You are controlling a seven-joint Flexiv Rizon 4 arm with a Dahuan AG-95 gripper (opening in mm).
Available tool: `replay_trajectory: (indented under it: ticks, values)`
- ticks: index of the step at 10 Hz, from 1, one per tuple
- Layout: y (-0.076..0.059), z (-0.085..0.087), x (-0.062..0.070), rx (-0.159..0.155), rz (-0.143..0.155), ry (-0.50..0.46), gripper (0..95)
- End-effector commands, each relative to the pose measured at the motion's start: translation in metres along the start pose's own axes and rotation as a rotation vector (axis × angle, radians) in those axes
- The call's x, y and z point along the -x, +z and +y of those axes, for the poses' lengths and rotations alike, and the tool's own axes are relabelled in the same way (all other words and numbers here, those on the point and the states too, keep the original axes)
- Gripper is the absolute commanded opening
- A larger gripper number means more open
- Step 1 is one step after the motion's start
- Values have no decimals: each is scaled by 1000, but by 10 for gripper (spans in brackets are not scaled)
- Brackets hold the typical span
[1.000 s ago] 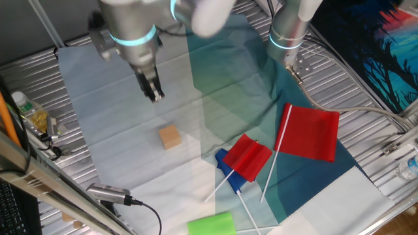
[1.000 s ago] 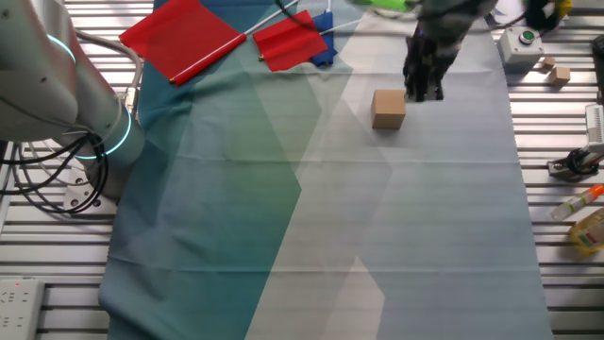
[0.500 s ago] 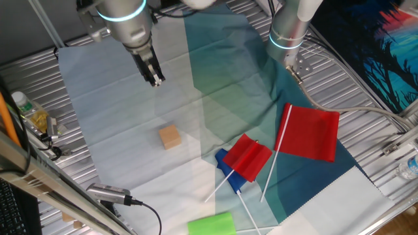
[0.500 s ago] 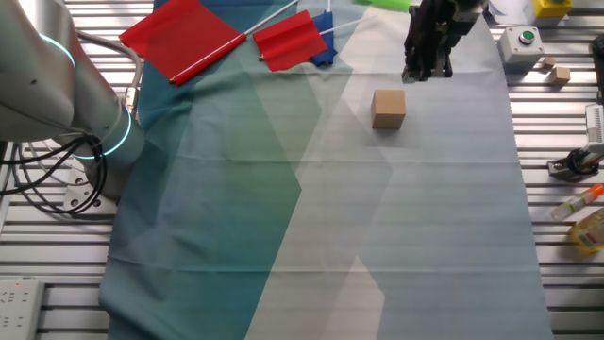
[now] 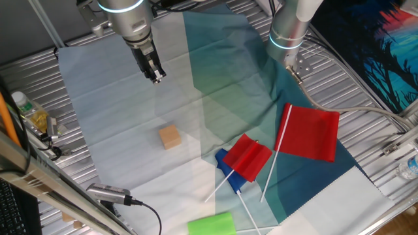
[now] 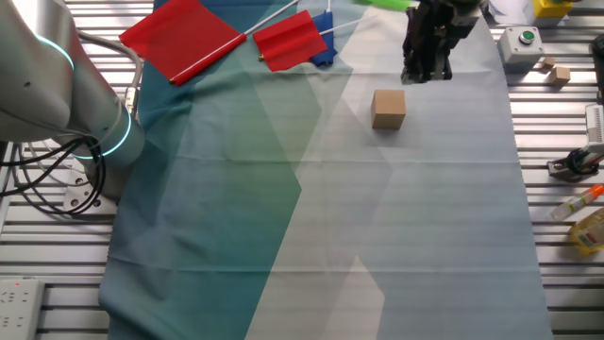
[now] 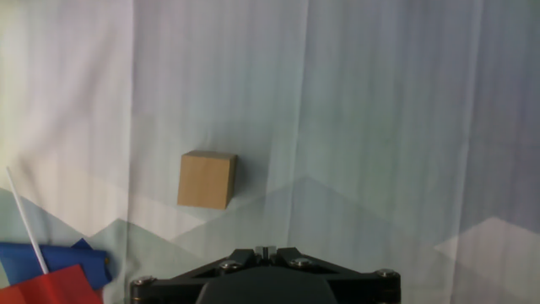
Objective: Use the gripper to push the small block from left to right
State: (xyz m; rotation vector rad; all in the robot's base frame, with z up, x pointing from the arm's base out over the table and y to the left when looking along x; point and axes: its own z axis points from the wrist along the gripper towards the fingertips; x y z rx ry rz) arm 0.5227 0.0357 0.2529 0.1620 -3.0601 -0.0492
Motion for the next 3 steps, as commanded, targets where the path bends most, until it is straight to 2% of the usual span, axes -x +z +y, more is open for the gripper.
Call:
replay_trajectory:
  ticks: [1,3]
  values:
    - [0,0,2,2,8,-2,0]
    - [0,0,2,4,10,-4,0]
